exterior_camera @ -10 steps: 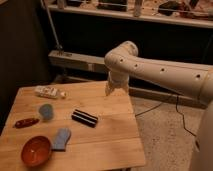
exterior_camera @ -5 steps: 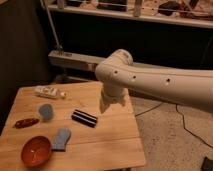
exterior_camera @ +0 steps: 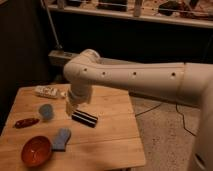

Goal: Move the arm in a circular motion

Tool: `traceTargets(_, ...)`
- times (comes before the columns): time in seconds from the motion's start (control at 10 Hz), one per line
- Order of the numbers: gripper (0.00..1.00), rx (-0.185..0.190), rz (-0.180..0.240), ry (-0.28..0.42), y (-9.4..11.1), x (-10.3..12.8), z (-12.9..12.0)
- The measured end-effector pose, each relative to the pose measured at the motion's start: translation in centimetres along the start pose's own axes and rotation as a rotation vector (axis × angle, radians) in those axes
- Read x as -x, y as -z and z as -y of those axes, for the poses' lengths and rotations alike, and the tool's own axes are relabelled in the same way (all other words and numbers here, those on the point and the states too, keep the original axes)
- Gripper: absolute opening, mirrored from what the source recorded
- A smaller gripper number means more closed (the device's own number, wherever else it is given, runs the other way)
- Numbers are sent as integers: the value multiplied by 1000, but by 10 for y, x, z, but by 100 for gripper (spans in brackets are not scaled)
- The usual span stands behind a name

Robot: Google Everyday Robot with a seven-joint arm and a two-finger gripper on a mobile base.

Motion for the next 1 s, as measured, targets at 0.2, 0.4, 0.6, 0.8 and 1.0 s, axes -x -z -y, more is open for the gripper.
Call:
traceTargets(0.2,65,-15,14,12,-9,33,39)
traceTargets(0.4,65,-51,34,-80,-6,45,97)
traceTargets(0.6,65,-75,41,-195,-1,36,138)
traceTargets(0.8,65,-83,14,-334,5,7,167)
traceTargets(1.0,65,-74,-34,-404,5,-13,171)
